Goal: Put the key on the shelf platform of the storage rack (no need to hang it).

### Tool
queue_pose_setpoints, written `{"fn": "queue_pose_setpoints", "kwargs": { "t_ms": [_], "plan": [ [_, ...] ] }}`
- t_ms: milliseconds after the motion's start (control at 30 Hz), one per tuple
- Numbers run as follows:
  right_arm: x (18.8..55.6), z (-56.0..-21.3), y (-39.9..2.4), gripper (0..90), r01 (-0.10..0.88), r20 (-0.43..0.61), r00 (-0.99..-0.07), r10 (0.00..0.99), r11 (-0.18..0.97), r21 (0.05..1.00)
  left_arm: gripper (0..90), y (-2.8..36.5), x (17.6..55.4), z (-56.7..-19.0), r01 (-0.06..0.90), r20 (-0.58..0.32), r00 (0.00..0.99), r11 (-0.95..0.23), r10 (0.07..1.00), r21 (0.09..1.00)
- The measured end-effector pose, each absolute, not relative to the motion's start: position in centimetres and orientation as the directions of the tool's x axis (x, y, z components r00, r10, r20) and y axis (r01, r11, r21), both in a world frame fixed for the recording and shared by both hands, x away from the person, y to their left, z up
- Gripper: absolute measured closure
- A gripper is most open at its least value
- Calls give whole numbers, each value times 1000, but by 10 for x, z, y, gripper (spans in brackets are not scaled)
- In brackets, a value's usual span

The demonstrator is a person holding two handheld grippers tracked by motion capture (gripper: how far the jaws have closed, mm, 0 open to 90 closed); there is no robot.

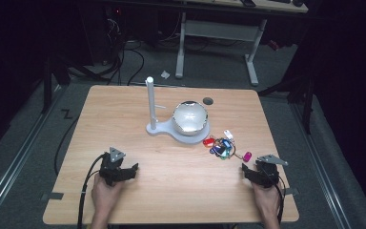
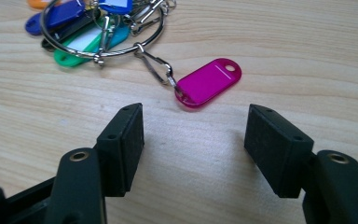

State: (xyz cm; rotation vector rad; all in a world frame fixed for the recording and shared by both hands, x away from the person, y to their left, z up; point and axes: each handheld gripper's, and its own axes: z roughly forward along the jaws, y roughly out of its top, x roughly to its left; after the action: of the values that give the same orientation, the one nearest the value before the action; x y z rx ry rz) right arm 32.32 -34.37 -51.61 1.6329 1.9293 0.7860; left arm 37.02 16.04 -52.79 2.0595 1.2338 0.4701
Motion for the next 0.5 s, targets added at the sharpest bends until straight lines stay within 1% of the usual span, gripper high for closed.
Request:
{"fn": "queue_pose_setpoints", "kwargs": {
  "t_ms": [233,367,500],
  "plan": [
    [317,-508,-341,416,683,34,-186,982,104,723,215,160,370,-528,627,-37,485,-318,874,711],
    [316,-501,-337,438,668,36,-211,977,117,735,215,160,370,-528,627,-37,485,-318,874,711],
    [315,-494,-330,492,651,43,-244,969,131,747,214,160,370,-528,627,-37,485,-318,874,711]
  ]
}}
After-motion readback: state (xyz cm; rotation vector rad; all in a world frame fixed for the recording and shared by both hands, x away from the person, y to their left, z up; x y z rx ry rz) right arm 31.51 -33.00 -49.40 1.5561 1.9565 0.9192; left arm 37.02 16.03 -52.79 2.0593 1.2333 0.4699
